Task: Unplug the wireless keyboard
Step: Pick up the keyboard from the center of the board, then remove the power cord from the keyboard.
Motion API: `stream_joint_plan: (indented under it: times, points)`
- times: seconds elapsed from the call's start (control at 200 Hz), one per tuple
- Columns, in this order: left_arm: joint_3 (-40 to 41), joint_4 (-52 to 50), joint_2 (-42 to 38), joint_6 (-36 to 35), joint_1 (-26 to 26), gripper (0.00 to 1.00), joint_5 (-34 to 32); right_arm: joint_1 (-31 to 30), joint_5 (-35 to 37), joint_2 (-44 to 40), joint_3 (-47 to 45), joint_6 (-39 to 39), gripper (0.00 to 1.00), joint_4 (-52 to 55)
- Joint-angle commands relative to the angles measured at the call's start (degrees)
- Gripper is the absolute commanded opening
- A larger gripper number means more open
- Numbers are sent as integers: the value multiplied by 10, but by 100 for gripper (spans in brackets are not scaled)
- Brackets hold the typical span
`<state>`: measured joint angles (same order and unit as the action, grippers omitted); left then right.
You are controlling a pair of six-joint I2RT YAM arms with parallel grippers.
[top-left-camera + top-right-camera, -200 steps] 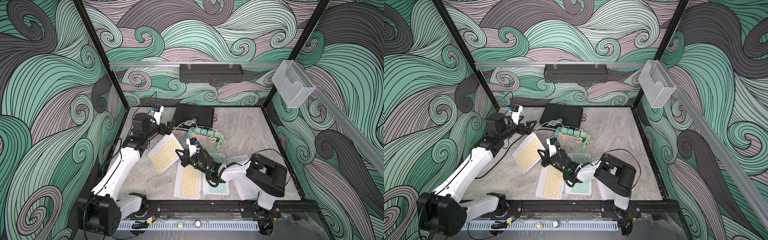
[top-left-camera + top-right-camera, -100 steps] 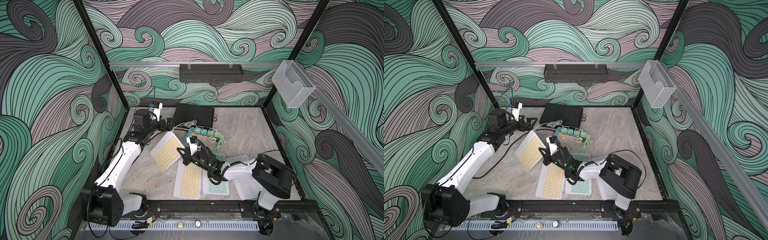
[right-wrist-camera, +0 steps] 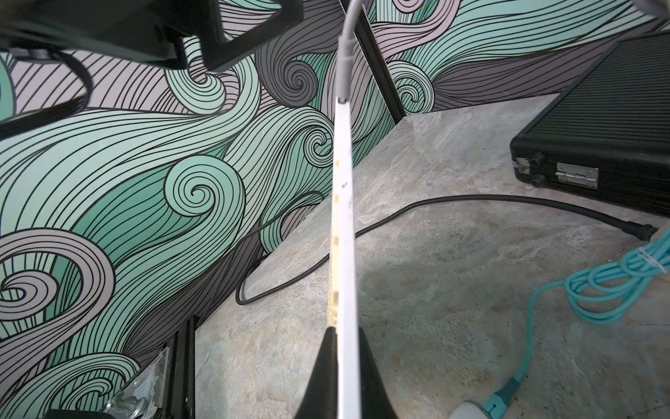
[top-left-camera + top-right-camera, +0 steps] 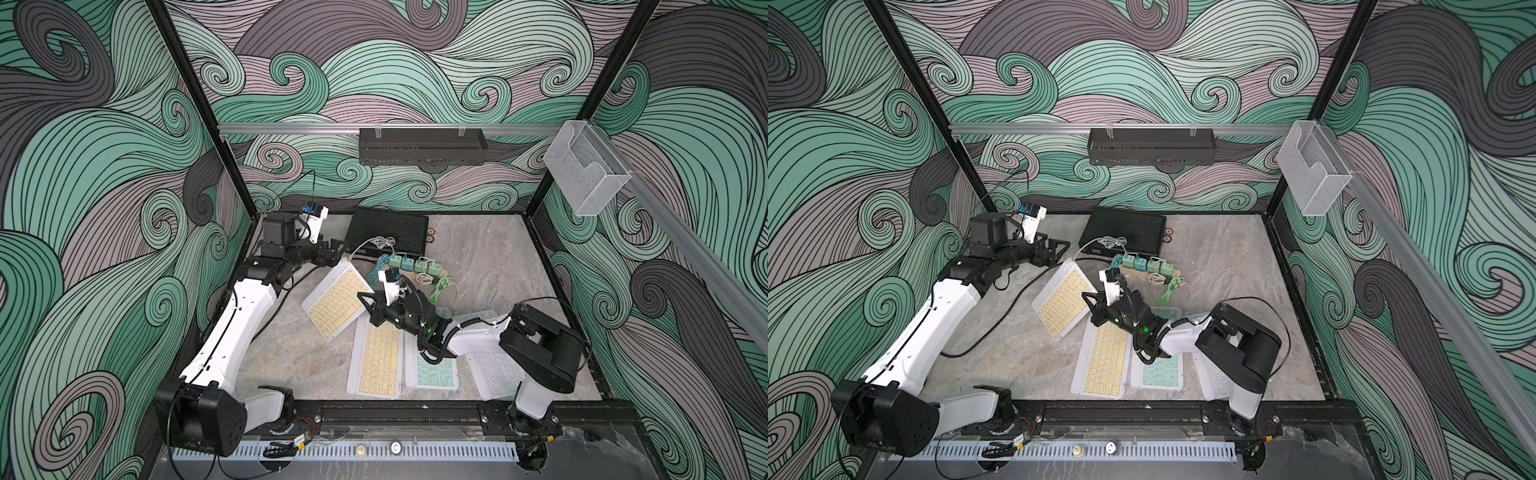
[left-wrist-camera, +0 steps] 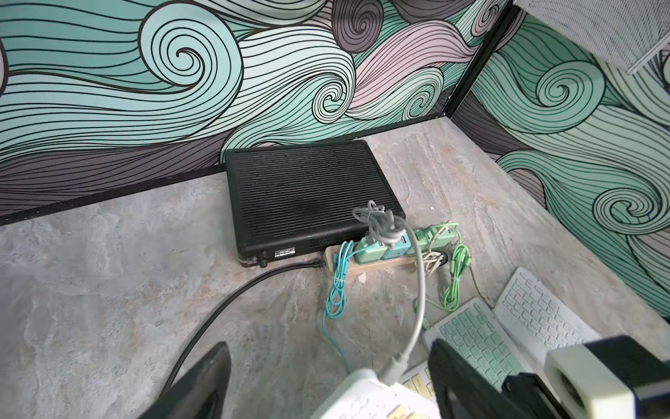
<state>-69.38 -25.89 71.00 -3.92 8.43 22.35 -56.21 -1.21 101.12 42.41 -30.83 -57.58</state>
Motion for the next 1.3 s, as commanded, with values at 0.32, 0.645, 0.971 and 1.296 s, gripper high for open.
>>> stream_joint_plan:
  times: [0.32, 0.645, 0.971, 1.296]
  points:
    - [-19, -103, 10, -94, 12, 78, 4, 19, -32, 30, -4, -18, 0, -11]
    - [-42, -96, 17, -81, 56, 76, -21, 19, -40, 43, 6, -25, 0, -14]
    - [-95, -100, 78, -88, 57, 77, -46, 19, -45, 43, -3, -27, 0, -31]
    - [-69, -116, 86, -113, 59, 73, -36, 19, -45, 38, -7, -21, 0, -31]
